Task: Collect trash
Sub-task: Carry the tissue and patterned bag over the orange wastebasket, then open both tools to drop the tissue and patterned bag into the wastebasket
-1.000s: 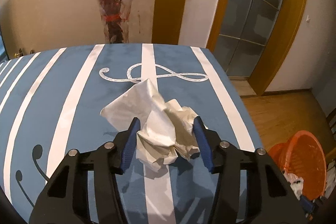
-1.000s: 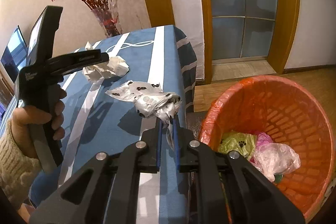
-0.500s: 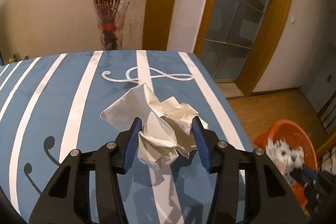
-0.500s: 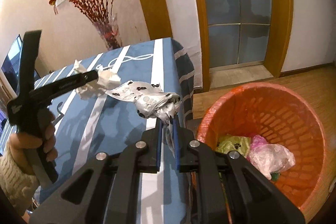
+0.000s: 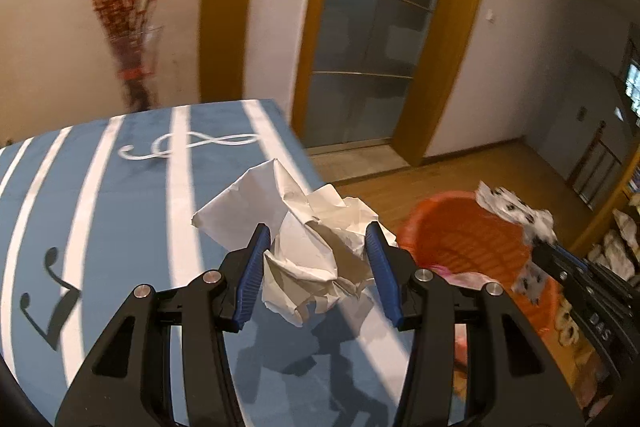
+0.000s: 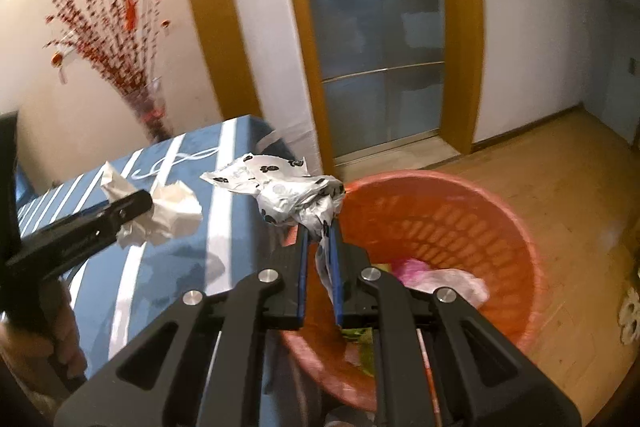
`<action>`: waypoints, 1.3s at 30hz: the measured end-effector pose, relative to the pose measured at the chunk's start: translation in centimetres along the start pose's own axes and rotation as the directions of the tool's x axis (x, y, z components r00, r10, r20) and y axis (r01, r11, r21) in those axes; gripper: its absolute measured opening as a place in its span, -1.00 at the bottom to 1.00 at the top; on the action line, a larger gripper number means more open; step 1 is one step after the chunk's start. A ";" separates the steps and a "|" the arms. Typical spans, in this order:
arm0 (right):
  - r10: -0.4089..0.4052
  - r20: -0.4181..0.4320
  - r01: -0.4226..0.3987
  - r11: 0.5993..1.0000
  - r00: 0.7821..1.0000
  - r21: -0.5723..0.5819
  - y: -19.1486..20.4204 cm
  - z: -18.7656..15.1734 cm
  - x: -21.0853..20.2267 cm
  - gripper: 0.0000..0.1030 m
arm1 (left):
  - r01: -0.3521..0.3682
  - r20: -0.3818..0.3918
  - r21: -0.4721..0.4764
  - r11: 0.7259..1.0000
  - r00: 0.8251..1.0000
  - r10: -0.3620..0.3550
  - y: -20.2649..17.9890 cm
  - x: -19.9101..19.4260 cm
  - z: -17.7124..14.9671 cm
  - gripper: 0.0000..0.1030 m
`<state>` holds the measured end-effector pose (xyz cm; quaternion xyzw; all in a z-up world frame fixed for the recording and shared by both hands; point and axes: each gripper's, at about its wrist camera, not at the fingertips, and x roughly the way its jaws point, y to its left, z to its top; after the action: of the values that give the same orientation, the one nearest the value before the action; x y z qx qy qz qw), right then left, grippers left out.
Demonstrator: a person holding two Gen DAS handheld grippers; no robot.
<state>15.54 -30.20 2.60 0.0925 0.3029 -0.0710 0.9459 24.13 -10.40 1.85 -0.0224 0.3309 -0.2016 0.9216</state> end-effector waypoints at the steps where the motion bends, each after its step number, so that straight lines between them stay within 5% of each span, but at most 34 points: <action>1: -0.008 0.004 0.008 1.000 1.000 0.007 -0.4 0.0 -0.2 -0.79 | 0.014 -0.001 0.007 1.000 1.000 -0.013 -0.7 0.0 0.0 -0.04; 15: -0.129 0.067 0.122 0.986 0.989 0.110 -6.3 -0.5 -2.5 -0.78 | 0.158 -0.047 0.089 0.983 0.987 -0.154 -8.8 1.4 -1.1 -0.04; 39: -0.158 0.039 0.148 0.971 0.987 0.189 -9.9 -1.1 -0.7 -0.77 | 0.197 -0.149 0.163 0.967 0.974 -0.173 -12.9 5.6 -3.1 -0.04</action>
<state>12.45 -39.56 0.77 0.1545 0.2756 -0.1742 0.9327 21.57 -24.10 -1.65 0.0423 0.3693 -0.3164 0.8728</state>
